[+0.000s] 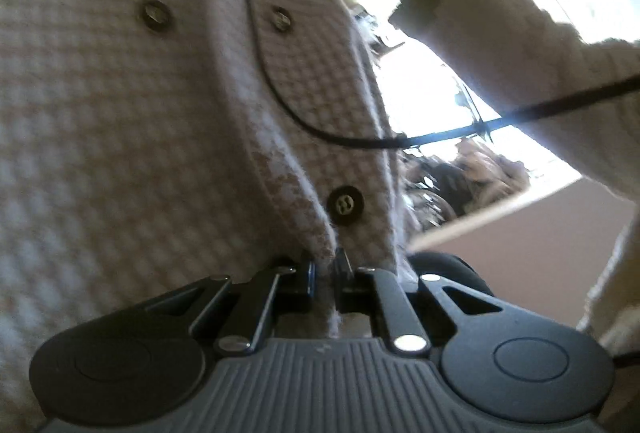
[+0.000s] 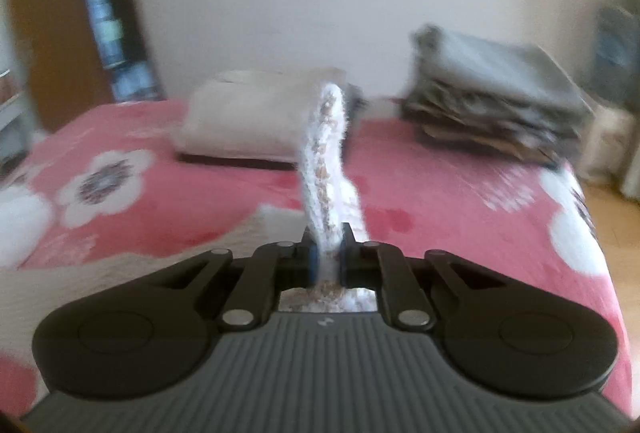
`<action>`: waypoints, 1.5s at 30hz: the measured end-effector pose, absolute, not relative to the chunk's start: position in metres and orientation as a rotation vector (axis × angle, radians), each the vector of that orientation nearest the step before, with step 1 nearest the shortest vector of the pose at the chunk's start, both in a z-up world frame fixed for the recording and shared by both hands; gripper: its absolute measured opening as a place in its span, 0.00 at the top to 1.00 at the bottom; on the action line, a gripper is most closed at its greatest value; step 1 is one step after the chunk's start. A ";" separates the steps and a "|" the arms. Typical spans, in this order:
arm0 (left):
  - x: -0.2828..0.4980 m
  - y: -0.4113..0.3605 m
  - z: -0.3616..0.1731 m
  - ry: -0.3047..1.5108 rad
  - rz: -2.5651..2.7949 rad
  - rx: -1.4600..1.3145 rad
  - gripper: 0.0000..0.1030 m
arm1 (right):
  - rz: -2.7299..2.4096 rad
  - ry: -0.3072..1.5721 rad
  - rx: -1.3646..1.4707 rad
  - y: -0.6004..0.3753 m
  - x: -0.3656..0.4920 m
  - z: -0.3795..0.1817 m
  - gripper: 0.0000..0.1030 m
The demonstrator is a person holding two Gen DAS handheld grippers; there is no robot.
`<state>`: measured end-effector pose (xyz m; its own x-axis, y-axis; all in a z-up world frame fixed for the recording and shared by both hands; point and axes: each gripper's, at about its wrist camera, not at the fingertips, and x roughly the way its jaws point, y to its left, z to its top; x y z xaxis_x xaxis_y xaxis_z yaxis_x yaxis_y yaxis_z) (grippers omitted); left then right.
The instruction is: Fold clothes
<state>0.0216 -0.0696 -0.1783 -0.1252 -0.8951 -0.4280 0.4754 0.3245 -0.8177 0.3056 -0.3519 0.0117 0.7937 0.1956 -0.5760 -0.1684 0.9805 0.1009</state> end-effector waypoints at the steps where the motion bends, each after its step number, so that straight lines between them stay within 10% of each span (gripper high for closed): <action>1: 0.021 -0.073 -0.180 1.195 -1.260 -0.463 0.92 | 0.229 0.635 -0.004 -0.342 0.306 0.011 0.92; 16: 0.016 -0.081 -0.184 1.243 -1.204 -0.440 0.91 | 0.227 0.832 -0.219 -0.260 0.364 -0.084 0.86; 20: 0.012 -0.076 -0.179 1.227 -1.170 -0.423 0.89 | 0.221 0.821 -0.101 -0.273 0.350 -0.057 0.53; 32: 0.002 -0.059 -0.178 1.235 -1.147 -0.450 0.53 | -0.020 0.683 0.323 -0.418 0.103 0.074 0.45; 45: 0.020 -0.056 -0.197 1.323 -1.230 -0.540 0.52 | -0.558 0.836 0.631 -0.491 -0.055 0.077 0.45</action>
<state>0.0204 -0.0557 -0.1969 -0.2018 -0.8837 -0.4224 0.3569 0.3353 -0.8719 -0.0550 -0.4909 0.0771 0.5512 -0.2019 -0.8095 0.6701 0.6852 0.2854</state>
